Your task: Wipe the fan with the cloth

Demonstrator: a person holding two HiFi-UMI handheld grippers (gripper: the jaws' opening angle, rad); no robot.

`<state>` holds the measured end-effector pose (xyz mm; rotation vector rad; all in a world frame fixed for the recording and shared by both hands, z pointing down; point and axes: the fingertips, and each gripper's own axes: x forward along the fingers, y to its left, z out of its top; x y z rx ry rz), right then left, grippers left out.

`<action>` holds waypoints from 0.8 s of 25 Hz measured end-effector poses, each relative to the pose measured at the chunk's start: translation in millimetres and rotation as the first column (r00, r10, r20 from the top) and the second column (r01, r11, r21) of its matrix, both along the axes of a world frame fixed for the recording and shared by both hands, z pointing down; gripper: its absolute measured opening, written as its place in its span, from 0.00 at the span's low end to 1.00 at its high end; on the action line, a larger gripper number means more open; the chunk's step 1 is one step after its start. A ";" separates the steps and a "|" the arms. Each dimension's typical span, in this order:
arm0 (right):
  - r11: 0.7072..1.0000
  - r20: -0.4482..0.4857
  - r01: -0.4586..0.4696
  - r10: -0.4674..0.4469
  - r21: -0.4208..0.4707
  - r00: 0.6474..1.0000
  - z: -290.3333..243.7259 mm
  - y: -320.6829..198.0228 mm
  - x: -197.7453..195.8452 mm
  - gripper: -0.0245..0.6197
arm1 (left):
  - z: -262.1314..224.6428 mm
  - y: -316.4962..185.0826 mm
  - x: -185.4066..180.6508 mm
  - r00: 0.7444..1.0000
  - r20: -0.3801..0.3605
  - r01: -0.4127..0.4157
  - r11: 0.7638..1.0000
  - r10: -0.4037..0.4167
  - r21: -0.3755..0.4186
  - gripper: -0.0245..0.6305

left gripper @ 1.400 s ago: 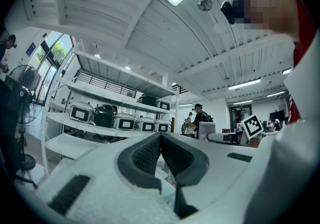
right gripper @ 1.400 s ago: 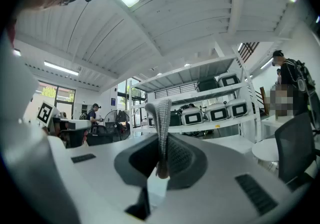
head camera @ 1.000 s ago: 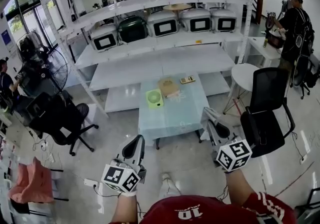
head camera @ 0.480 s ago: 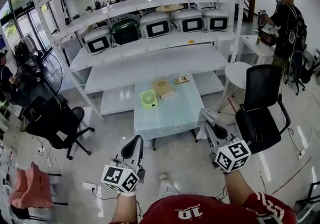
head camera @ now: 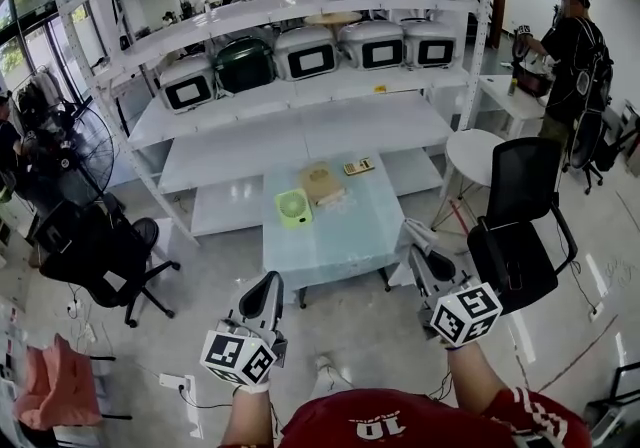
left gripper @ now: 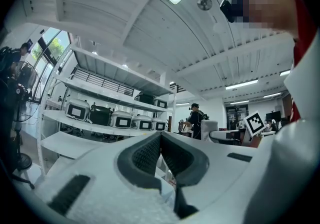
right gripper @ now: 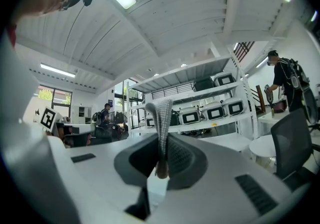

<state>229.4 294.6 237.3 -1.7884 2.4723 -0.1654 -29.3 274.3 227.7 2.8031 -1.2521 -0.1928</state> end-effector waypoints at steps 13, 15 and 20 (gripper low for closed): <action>1.000 -0.024 -0.015 0.016 0.020 1.000 -6.3 -118.9 -42.9 0.07 | 7.7 -118.5 -48.0 1.000 -0.005 0.002 1.000 -0.002 0.004 0.04; 1.000 -0.026 -0.009 0.009 0.024 1.000 -7.7 -139.2 -54.8 0.07 | 8.5 -138.6 -57.5 1.000 -0.010 0.000 1.000 0.000 0.001 0.04; 1.000 -0.067 -0.020 0.022 0.021 0.998 -5.0 -177.8 -83.7 0.07 | 12.0 -180.9 -81.3 1.000 -0.023 -0.015 1.000 0.015 -0.018 0.04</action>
